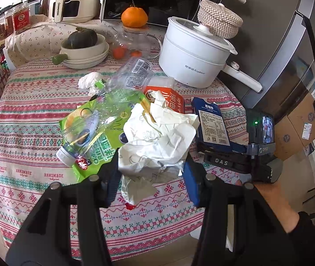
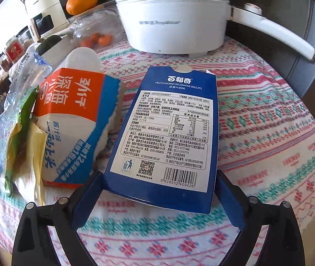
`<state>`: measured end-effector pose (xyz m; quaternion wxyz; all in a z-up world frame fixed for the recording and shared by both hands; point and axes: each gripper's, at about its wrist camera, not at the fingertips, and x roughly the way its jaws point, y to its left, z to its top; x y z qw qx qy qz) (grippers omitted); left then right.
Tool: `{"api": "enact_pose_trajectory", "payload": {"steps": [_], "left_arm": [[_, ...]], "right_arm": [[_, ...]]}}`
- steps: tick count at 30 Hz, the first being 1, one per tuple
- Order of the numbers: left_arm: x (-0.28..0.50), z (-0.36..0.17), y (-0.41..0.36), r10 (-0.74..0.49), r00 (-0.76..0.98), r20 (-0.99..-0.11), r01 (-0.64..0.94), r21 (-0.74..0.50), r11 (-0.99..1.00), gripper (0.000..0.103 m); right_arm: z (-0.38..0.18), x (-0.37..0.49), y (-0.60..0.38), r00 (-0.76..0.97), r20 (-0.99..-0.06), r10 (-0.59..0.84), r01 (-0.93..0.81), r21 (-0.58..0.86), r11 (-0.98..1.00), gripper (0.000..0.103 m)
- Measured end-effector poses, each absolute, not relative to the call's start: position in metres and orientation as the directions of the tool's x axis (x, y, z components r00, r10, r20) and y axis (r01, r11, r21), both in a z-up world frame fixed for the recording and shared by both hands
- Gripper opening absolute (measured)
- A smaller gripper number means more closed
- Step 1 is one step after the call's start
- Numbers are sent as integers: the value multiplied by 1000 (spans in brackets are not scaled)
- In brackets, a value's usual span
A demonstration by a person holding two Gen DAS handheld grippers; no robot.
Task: Collect trash
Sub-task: 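Carry paper and box over the bin while the left tool drops the paper in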
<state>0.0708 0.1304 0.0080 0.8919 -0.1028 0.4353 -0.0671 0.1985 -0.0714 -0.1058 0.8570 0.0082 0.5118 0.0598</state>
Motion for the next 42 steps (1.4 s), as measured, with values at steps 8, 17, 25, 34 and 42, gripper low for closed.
{"api": "enact_pose_trajectory", "payload": {"steps": [8, 17, 25, 34, 42], "left_arm": [[67, 13, 104, -256, 600, -758, 99, -247, 964, 52], [52, 13, 67, -311, 569, -761, 196, -242, 950, 52], [33, 6, 23, -356, 510, -783, 325, -208, 923, 52], [15, -9, -26, -385, 431, -816, 464, -166, 870, 52], [-6, -29, -68, -394, 345, -852, 589, -130, 797, 52]], "right_arm": [[-75, 172, -124, 437, -886, 154, -50, 147, 988, 98], [-41, 118, -171, 428, -880, 207, -41, 211, 977, 97], [-17, 78, -201, 441, -862, 249, -54, 251, 967, 97], [-3, 37, -234, 449, -846, 289, -49, 300, 953, 97], [10, 3, -265, 470, -828, 306, -41, 326, 944, 97]]}}
